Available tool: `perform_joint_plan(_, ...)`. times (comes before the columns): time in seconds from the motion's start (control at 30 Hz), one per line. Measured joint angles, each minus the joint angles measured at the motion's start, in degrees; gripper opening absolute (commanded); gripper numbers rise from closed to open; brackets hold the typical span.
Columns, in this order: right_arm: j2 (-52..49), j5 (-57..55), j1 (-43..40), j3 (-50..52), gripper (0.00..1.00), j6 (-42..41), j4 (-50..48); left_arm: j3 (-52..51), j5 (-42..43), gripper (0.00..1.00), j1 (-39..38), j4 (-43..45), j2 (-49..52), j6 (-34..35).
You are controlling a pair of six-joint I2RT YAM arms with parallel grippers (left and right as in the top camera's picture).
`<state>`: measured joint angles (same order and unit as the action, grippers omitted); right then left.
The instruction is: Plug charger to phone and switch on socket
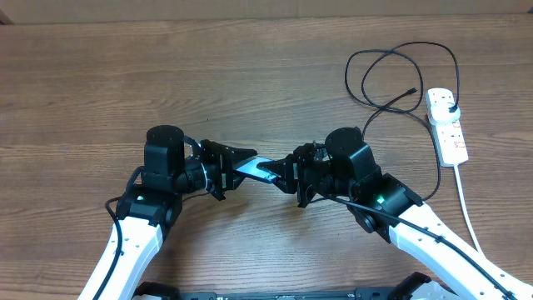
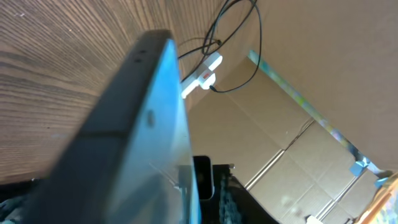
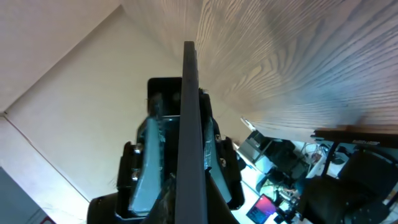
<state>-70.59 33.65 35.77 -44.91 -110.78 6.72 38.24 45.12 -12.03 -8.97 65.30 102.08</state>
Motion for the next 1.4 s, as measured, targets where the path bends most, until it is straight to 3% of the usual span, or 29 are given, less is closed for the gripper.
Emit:
perform_joint_plan(0.13, 0.02, -0.07, -0.02, 0.00, 0.18, 0.00, -0.02, -0.13, -0.02, 0.04, -0.20, -0.15, 0.00, -0.07)
perform_joint_plan(0.37, 0.02, 1.01, 0.02, 0.00, 0.38, 4.72, 1.27, -0.20, -1.09, 0.04, -0.33, -0.04, 0.04, -1.05)
perform_joint_plan(0.43, 0.02, 0.81, 0.24, 0.00, 0.49, 7.23, 2.84, -0.20, -2.29, 0.04, -0.33, -0.66, 0.04, -3.13)
perform_joint_plan(0.53, 0.02, -4.61, 0.28, 0.00, 0.58, 17.66, 7.21, -0.26, -4.28, 0.04, -0.24, -6.10, 0.13, -7.76)
perform_joint_plan(0.6, 0.02, -9.77, -0.81, 0.00, 0.83, 28.79, 9.46, -0.28, -4.52, 0.04, 0.46, -9.27, 0.68, -10.47)
perform_joint_plan(0.67, 0.02, -12.17, -2.86, 0.00, 0.88, 37.55, 9.60, -0.28, -4.02, 0.04, 2.05, -10.97, 2.62, -14.03)
perform_joint_plan(0.83, 0.02, -15.72, -14.32, 0.00, 0.81, 55.65, 10.88, -0.28, 1.05, 0.04, 4.42, -8.74, 10.95, -20.87)
perform_joint_plan(1.0, -0.87, -18.12, -28.83, -2.38, 0.79, 66.36, 16.15, -0.37, 9.35, 0.04, 4.52, 5.03, 20.26, -23.71)
perform_joint_plan(1.17, -10.03, -27.23, -32.76, -17.70, 0.79, 71.54, 30.53, -0.44, 13.03, 0.04, 4.52, 7.96, 21.42, -24.33)
perform_joint_plan(1.23, -14.86, -30.40, -33.44, -23.47, 0.74, 72.52, 33.18, -0.44, 13.46, 0.04, 4.52, 8.00, 21.42, -24.33)
perform_joint_plan(1.4, -31.01, -37.35, -35.91, -36.46, 0.62, 74.23, 31.95, -0.44, 14.19, 0.04, 4.52, 8.02, 21.42, -24.35)
